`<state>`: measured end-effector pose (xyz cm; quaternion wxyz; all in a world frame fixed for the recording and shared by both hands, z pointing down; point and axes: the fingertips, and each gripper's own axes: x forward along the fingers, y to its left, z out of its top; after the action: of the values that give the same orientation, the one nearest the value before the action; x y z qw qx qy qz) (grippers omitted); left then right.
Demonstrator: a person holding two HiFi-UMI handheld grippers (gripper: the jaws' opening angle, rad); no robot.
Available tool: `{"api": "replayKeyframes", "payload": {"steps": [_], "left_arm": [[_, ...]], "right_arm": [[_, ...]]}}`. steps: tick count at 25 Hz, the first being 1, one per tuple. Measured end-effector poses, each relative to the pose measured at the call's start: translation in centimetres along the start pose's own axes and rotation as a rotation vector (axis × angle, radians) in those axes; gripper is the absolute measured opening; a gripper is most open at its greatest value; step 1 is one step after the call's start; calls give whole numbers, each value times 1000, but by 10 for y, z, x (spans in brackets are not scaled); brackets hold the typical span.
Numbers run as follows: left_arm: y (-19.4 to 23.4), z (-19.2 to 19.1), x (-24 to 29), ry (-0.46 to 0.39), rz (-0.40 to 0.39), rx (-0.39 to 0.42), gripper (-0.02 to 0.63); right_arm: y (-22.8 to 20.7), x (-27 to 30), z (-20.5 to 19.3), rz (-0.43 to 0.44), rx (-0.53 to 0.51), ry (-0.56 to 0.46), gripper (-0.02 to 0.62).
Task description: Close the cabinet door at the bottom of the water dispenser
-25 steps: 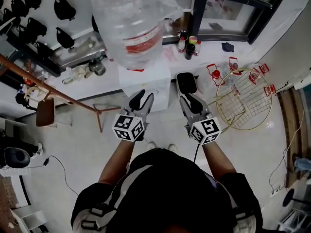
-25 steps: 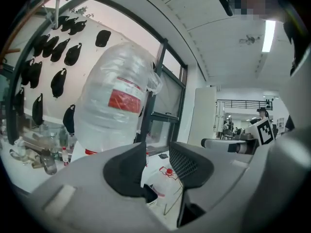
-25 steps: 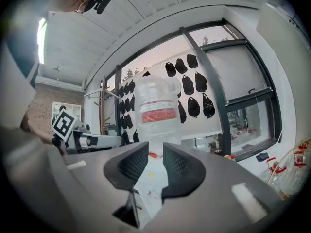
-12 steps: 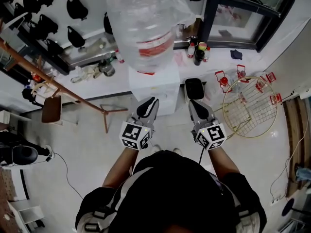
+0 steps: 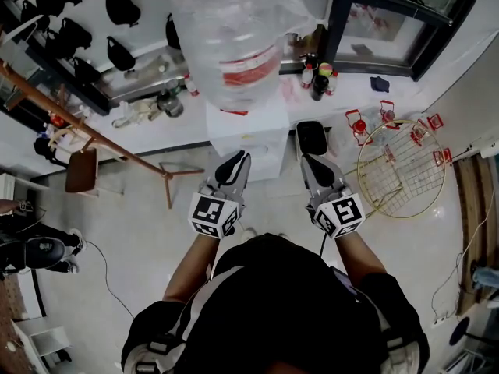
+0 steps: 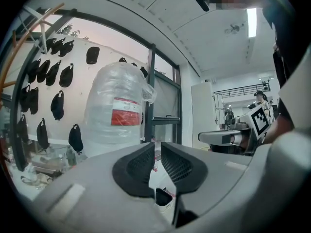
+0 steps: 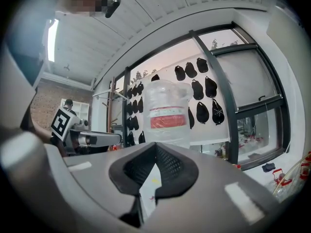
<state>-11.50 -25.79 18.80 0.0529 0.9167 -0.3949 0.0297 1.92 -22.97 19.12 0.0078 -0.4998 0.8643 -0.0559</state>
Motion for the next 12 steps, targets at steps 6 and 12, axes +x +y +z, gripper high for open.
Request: {"api": "replayKeyframes", "payload": {"steps": [6, 12], "left_arm": [[2, 2, 1, -19, 9, 0, 25], [-6, -5, 4, 2, -9, -7, 25]], "right_arm": [[4, -1, -2, 7, -2, 21, 5], [4, -6, -10, 5, -14, 35, 5]]}}
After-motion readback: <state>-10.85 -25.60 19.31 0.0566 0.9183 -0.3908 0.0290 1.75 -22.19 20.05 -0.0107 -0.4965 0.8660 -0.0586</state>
